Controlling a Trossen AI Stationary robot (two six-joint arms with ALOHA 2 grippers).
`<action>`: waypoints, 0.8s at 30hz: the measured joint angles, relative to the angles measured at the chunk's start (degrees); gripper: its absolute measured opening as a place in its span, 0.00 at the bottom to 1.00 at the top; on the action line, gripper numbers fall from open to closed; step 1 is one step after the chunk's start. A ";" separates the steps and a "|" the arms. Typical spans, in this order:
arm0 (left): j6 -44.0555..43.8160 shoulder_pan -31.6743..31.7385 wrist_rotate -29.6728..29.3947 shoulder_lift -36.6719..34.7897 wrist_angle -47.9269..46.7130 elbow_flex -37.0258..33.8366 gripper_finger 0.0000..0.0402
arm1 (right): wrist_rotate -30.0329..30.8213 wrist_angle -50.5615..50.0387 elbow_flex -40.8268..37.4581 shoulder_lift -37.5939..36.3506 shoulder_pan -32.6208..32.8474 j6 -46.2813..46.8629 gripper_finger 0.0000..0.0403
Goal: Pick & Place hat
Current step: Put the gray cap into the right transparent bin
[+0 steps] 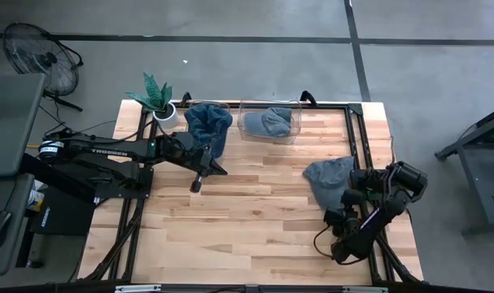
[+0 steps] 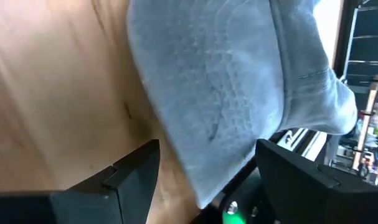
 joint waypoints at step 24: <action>-0.24 0.00 -0.43 0.00 0.59 0.00 0.00 | 5.33 -12.87 7.10 -0.17 -10.84 4.32 0.02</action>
